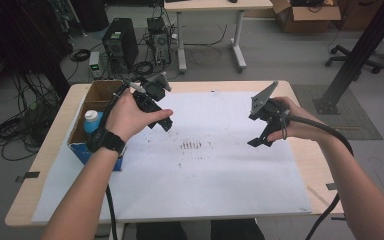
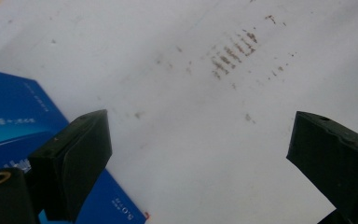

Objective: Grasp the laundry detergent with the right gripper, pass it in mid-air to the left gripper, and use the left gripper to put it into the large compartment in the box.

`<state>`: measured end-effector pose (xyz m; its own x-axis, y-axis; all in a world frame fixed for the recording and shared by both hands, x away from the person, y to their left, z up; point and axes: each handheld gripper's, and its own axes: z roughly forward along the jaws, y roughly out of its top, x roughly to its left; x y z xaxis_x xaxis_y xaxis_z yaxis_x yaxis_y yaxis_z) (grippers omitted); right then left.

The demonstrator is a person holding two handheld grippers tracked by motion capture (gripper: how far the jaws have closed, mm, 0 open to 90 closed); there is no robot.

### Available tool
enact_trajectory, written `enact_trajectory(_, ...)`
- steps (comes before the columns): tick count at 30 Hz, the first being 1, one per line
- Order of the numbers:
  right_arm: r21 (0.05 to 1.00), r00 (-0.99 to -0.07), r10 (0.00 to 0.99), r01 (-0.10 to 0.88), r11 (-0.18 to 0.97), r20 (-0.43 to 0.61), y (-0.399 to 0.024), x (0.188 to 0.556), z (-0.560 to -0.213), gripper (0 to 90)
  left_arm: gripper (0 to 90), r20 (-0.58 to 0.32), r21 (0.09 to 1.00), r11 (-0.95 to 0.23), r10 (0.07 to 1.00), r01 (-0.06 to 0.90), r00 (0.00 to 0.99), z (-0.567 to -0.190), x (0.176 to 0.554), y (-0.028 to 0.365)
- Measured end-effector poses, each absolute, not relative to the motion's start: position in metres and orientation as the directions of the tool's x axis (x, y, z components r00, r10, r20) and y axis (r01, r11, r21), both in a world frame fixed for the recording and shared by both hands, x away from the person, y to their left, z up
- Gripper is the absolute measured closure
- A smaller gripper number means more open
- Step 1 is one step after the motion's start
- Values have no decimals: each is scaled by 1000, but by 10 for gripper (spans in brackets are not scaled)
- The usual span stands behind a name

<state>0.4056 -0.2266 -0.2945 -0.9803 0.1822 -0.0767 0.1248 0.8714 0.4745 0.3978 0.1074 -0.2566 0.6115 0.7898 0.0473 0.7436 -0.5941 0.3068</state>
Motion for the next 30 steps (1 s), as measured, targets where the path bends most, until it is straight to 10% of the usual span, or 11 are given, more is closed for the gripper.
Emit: enact_trajectory(30, 473, -984, 165, 114, 873, -68, -223, 403, -295, 36, 67, 17, 282, -632, 756, 722, 655, -272, 395, 92)
